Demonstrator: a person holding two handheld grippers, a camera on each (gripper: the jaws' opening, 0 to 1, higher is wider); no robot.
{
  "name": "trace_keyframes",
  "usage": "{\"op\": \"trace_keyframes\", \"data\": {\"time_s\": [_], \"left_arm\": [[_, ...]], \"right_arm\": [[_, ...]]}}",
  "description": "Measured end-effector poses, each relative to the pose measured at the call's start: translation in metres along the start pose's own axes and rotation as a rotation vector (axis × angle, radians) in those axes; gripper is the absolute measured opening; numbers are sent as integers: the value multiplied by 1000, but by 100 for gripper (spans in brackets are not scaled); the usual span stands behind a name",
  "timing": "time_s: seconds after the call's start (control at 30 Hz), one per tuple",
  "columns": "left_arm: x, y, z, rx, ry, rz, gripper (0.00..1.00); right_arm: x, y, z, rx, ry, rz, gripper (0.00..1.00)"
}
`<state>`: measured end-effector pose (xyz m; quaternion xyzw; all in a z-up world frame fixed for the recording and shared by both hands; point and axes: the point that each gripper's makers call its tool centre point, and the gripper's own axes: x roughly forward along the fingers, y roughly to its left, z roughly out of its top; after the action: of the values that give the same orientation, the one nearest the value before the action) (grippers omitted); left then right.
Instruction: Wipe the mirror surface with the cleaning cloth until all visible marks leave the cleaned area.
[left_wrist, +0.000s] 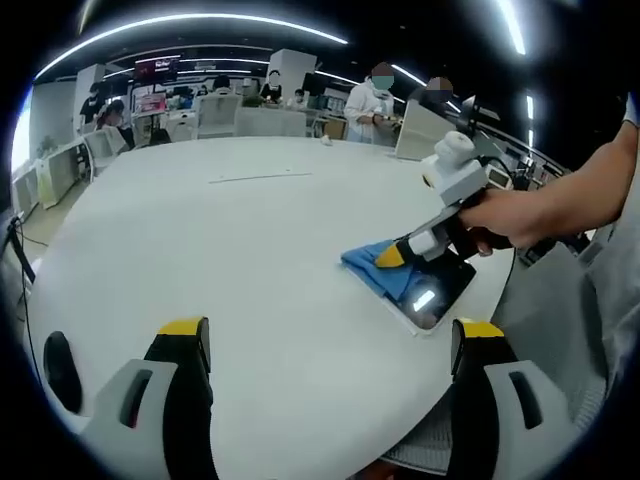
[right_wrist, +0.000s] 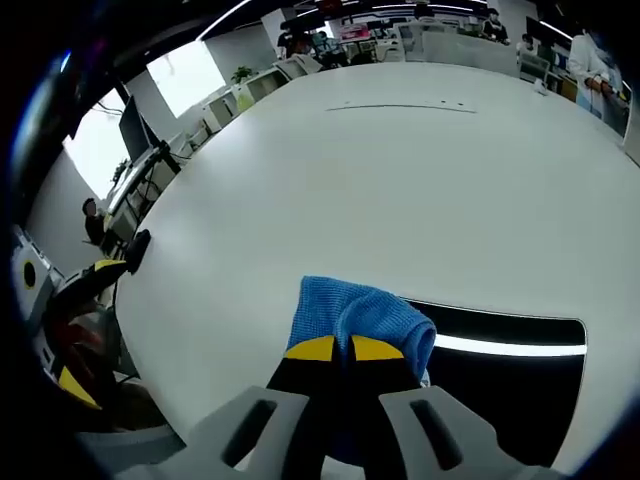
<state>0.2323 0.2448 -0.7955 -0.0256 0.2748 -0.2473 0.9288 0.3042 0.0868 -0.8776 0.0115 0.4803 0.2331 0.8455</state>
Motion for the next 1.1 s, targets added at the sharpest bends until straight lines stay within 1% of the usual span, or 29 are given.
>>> {"op": "trace_keyframes", "data": {"time_s": [0.1,0.17,0.27,0.33,0.37,0.57,0.73,0.77,0.87,1.1], "left_arm": [[0,-1,4,5,-14,-5,99],[-1,0,5,6,-10,-4,99],[-2,0,8,7,-17,1,99],[-2,-1,9,8,-17,-1,99],[-2,-2,8,12,-14,-5,99],[-2,-4,6,24,-5,-15,99],[-3,-6,4,31,5,-21,99],[-3,-7,3,32,7,-20,99],[-4,-6,2,29,10,-20,99],[-3,-3,1,34,17,-19,99]], "right_arm": [[-1,3,-4,10,7,10,0],[-3,7,-8,14,12,20,0],[-5,10,-12,6,12,24,0],[-6,15,-16,-11,23,48,0],[-7,15,-17,-9,25,45,0],[-7,14,-16,-23,22,45,0],[-7,14,-17,-48,14,44,0],[-9,13,-19,-92,23,53,0],[-11,10,-20,-56,17,49,0],[-14,1,-22,-38,11,50,0]]}}
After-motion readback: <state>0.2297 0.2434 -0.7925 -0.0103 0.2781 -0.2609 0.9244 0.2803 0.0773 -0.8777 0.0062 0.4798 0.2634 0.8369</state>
